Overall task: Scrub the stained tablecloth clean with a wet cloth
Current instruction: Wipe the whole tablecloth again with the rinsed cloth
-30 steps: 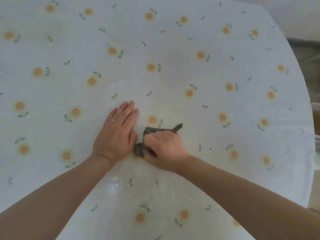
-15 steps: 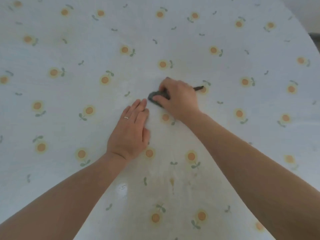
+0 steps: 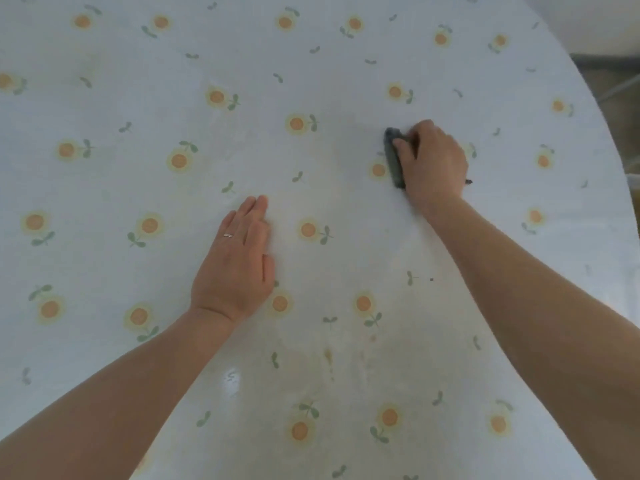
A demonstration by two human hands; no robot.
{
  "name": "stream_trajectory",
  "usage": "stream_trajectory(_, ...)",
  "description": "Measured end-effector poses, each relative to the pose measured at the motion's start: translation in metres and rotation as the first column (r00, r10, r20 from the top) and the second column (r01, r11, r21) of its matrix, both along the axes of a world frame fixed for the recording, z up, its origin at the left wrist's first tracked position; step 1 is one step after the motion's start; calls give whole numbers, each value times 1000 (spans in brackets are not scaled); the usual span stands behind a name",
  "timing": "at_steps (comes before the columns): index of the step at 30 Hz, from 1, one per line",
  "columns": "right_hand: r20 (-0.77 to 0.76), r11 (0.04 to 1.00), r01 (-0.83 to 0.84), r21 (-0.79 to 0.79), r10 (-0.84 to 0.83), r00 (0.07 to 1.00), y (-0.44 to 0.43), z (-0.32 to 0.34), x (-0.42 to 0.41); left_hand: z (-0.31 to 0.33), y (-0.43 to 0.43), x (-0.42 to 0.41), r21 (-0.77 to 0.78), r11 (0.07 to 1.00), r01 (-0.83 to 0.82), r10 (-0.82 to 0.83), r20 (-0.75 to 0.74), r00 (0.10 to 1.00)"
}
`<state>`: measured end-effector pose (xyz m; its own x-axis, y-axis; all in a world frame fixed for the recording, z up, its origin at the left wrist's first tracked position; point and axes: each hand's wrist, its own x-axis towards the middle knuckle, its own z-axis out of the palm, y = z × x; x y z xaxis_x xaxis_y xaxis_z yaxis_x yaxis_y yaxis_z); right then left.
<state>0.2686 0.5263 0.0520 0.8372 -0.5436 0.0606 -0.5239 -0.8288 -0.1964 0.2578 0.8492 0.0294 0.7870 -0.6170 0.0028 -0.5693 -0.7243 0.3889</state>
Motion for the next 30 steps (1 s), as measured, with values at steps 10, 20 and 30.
stream_trajectory(10,9,822,-538,186,546,838,108,-1,-70,-4,-1,2,-19,1000,22,-22,22,1000)
stream_trajectory(20,32,755,654,49,-656,754,-69,-6,-37,-7,-1,1,-16,999,35,-34,37,999)
stream_trajectory(30,58,920,-333,206,328,943,150,3,-112,-5,-1,2,11,998,69,-70,32,997)
